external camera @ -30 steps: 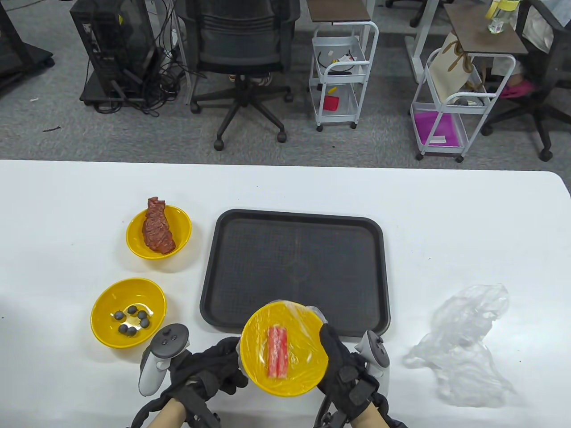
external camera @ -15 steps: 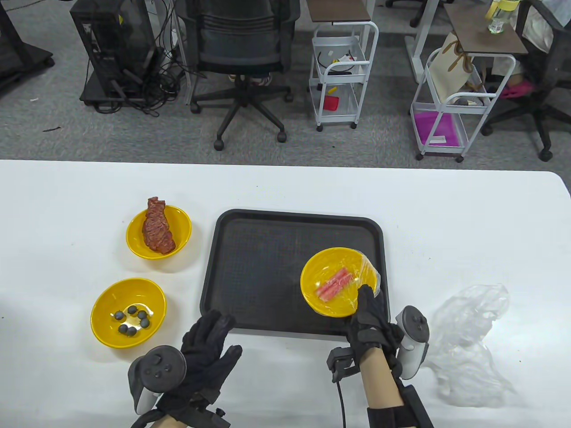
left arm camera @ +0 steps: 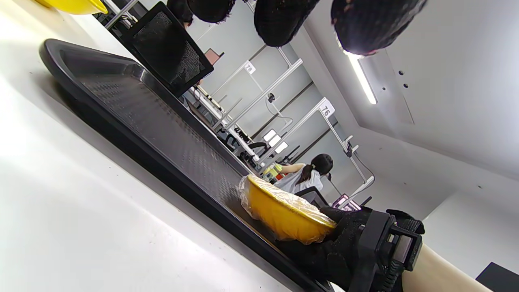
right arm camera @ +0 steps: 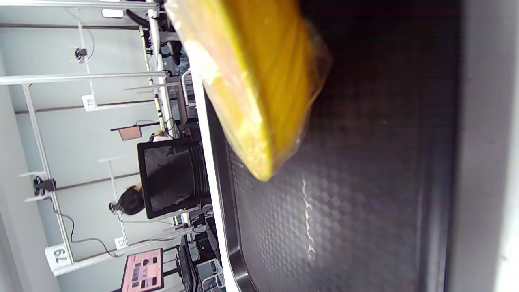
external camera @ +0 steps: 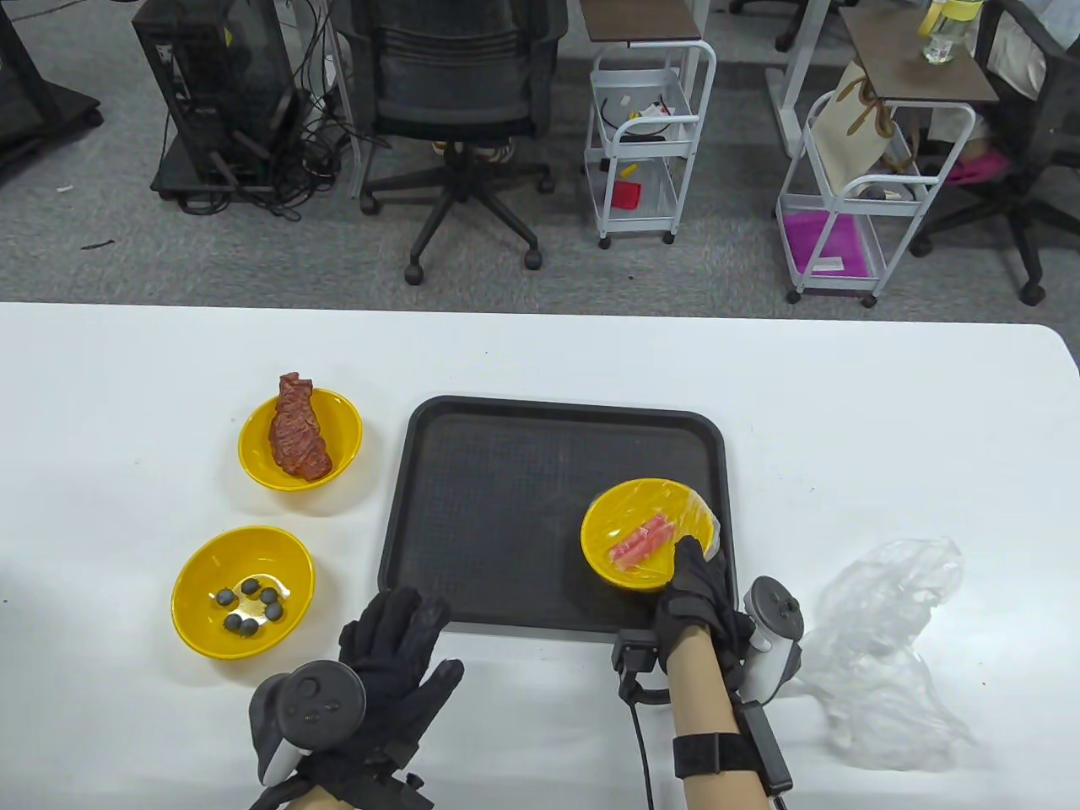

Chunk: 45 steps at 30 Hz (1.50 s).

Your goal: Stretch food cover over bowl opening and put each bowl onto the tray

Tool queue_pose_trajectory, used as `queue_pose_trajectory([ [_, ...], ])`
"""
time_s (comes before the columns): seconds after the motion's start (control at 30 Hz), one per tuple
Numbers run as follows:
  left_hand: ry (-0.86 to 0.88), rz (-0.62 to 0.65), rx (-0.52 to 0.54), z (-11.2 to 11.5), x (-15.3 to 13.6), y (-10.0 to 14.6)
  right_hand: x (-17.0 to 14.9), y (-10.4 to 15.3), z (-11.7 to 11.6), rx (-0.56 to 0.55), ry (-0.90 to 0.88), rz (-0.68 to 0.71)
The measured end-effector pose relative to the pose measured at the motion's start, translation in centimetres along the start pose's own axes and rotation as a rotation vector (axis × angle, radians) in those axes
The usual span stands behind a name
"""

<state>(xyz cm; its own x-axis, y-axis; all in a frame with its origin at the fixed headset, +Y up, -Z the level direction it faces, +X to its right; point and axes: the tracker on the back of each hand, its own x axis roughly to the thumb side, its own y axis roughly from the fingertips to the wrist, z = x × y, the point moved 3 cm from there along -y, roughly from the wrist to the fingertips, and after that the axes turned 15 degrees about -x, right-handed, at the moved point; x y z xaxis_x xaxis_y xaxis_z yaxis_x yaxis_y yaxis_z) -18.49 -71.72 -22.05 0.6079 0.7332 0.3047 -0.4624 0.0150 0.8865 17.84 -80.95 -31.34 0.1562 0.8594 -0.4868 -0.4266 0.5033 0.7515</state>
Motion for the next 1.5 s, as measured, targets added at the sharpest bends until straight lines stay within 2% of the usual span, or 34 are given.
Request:
queue_pose_trajectory([
  [0.23, -0.007, -0.008, -0.003, 0.0, -0.1, 0.0, 3.0, 2.7, 1.3, 0.002, 0.030, 0.145],
  [0.33, -0.010, -0.009, -0.006, 0.1, 0.0, 0.0, 4.6, 4.7, 2.1, 0.010, 0.035, 0.291],
  [0.43, -0.017, -0.008, -0.005, 0.1, -0.1, 0.0, 6.4, 8.2, 2.7, -0.041, 0.129, 0.582],
  [0.53, -0.011, -0.020, 0.026, -0.6, -0.1, 0.3, 7.4, 12.5, 2.8, -0.105, 0.257, 0.928],
  [0.6, -0.006, -0.033, 0.073, -1.4, -0.2, 0.5, 7.1, 14.5, 2.6, -0.101, 0.359, 1.096],
  [0.67, -0.010, -0.050, 0.164, -3.1, -0.1, 1.0, 6.1, 16.0, 2.2, -0.140, 0.514, 1.257],
  [0.7, -0.027, -0.069, 0.208, -4.1, -0.1, 1.1, 5.6, 16.3, 1.8, -0.150, 0.588, 1.293],
  [0.77, -0.101, -0.155, 0.259, -6.4, -0.2, 1.2, 5.0, 16.3, 1.1, -0.166, 0.716, 1.311],
  [0.87, -0.296, -0.325, 0.332, -11.5, -1.1, 0.4, 4.4, 15.6, 0.1, -0.094, 0.790, 1.271],
  [0.97, -0.392, -0.530, 0.354, -16.0, -3.7, -1.5, 4.2, 15.0, 0.0, -0.060, 0.788, 1.226],
  [1.07, -0.457, -0.821, 0.319, -19.5, -8.3, -4.0, 4.2, 14.6, 0.1, -0.073, 0.782, 1.208],
  [1.13, -0.454, -1.025, 0.214, -20.2, -11.5, -5.5, 4.2, 14.5, 0.2, -0.095, 0.792, 1.195],
  [1.17, -0.450, -1.068, 0.213, -20.2, -12.1, -5.9, 4.3, 14.5, 0.3, -0.103, 0.794, 1.191],
  [1.27, -0.433, -1.087, 0.245, -20.1, -13.6, -7.9, 4.4, 14.7, 0.4, -0.122, 0.772, 1.195],
  [1.33, -0.425, -1.147, 0.227, -19.8, -14.6, -8.9, 4.6, 14.9, 0.5, -0.127, 0.750, 1.198],
  [1.4, -0.474, -1.254, 0.113, -19.3, -15.5, -10.0, 4.6, 14.8, 0.3, -0.124, 0.742, 1.195],
  [1.47, -0.535, -1.296, -0.034, -18.6, -16.3, -11.2, 4.6, 14.6, 0.2, -0.117, 0.741, 1.185],
  [1.5, -0.543, -1.330, -0.069, -18.4, -16.6, -11.4, 4.6, 14.5, 0.1, -0.114, 0.741, 1.180],
])
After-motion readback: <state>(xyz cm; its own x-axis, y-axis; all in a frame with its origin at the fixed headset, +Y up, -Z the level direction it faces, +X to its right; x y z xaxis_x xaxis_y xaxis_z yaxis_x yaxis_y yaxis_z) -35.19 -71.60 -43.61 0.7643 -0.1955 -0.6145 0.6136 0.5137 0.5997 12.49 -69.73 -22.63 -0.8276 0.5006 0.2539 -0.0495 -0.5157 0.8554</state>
